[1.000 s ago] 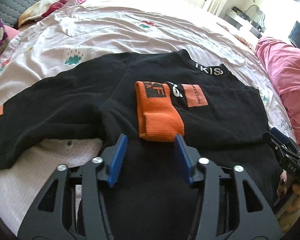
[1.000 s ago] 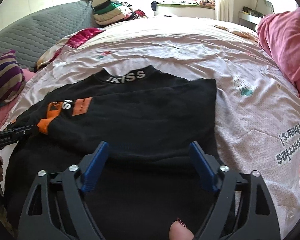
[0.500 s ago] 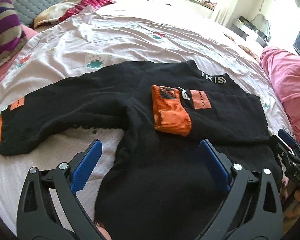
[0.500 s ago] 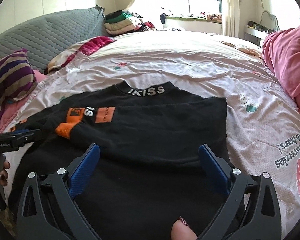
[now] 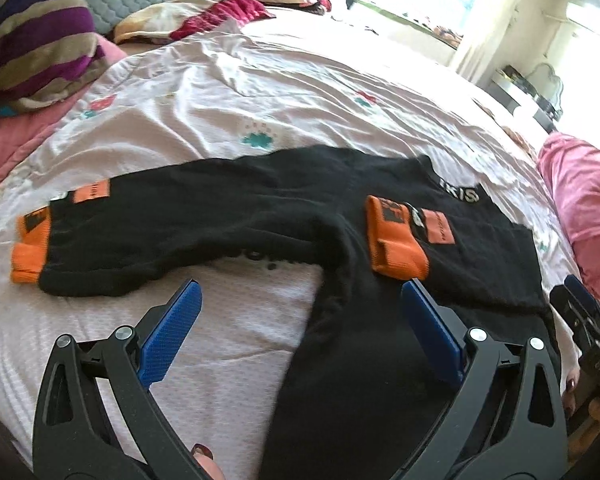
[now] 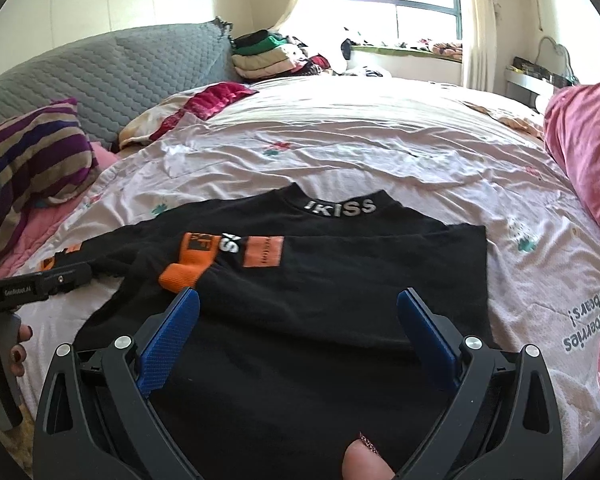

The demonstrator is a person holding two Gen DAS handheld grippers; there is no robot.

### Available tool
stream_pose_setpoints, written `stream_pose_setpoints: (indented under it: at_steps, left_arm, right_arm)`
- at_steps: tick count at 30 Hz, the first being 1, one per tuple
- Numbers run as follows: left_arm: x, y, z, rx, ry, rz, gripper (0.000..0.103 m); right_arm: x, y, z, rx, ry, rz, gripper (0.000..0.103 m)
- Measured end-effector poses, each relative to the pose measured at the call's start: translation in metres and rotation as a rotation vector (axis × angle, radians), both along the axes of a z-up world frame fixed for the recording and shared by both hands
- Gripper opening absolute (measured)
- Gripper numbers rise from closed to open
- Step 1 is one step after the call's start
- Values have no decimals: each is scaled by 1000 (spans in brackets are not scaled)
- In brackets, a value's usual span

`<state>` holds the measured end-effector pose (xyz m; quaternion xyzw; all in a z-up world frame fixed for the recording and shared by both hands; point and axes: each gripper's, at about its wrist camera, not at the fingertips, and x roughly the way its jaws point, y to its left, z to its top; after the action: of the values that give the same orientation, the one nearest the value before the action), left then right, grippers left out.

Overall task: Fold small clothes
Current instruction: 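Move the left gripper to the orange cuff of the other sleeve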

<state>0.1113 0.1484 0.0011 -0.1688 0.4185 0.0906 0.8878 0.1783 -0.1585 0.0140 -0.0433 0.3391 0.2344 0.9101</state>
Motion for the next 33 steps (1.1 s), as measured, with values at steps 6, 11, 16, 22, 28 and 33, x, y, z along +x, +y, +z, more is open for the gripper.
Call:
stream_pose_setpoints:
  at_steps: [6, 11, 16, 22, 28, 33]
  left_arm:
    - [-11, 28, 8, 40, -16, 77, 93]
    - [-19, 50, 12, 23, -25, 121, 93]
    - [-27, 70, 17, 24, -39, 163, 93]
    - [-41, 97, 19, 28, -38, 232, 93]
    - [-53, 132, 11, 10, -14, 307, 93]
    - [-60, 154, 3, -14, 15, 359, 93]
  right_arm:
    - [-4, 29, 11, 1, -14, 46, 98]
    - [-8, 50, 19, 2, -28, 79, 98]
    - [-8, 74, 23, -2, -28, 115, 98]
    - [-9, 106, 20, -22, -20, 160, 98]
    - [-12, 138, 19, -30, -12, 216, 98]
    - [-15, 167, 17, -45, -9, 266, 98]
